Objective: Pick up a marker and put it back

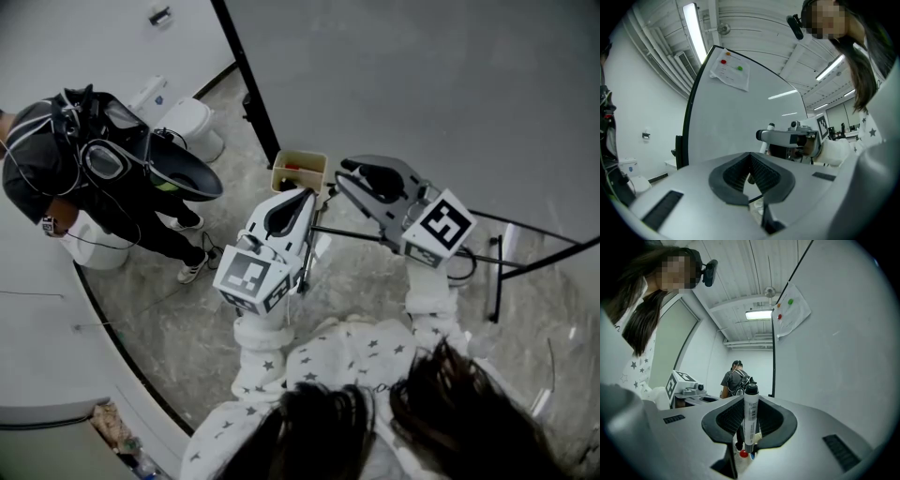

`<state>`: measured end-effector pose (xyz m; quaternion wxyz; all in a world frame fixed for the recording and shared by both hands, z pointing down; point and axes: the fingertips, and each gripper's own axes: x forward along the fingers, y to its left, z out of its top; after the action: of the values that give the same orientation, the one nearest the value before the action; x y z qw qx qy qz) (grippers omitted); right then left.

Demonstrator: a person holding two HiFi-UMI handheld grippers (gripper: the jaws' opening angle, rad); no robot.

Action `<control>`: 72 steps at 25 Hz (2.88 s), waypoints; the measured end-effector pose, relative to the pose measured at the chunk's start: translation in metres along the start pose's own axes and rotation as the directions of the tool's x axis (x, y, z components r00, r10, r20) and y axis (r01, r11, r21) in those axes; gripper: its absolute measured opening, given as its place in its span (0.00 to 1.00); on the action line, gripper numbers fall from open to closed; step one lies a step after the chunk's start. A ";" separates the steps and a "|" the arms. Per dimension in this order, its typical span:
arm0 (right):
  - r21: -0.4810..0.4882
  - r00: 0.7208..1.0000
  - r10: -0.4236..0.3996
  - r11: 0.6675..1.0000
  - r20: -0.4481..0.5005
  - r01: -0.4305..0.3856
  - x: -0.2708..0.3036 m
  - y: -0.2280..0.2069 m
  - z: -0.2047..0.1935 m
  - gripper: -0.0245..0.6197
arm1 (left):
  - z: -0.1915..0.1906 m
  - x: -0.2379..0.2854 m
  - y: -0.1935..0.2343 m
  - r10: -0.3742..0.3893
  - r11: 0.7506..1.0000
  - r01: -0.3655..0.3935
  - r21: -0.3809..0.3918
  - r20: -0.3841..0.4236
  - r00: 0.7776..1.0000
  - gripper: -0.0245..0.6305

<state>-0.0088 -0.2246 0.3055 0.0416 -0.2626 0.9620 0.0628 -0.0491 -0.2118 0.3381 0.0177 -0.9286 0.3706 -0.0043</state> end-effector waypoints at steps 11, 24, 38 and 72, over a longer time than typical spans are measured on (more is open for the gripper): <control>-0.040 1.000 0.017 0.999 -0.012 -0.017 0.044 -0.022 -0.031 0.15 | -0.010 -0.004 0.026 0.055 0.998 -0.055 -0.006 -0.010 0.998 0.03; 0.008 0.999 -0.003 1.000 -0.051 0.004 0.068 -0.030 -0.094 0.15 | -0.005 -0.029 0.036 0.134 0.991 -0.133 0.013 -0.026 0.991 0.03; 0.060 1.000 -0.002 0.998 -0.002 0.003 0.064 -0.025 -0.102 0.31 | -0.007 -0.027 0.035 0.135 0.991 -0.134 0.016 -0.036 0.990 0.03; 0.022 1.000 0.004 1.000 -0.028 -0.003 -0.022 0.018 -0.019 0.05 | 0.001 0.005 -0.026 0.014 1.000 -0.014 0.005 -0.012 1.000 0.03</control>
<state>0.0002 -0.2005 0.3289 0.0310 -0.2613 0.9635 0.0486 -0.0280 -0.1966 0.3376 0.0178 -0.9259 0.3771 -0.0105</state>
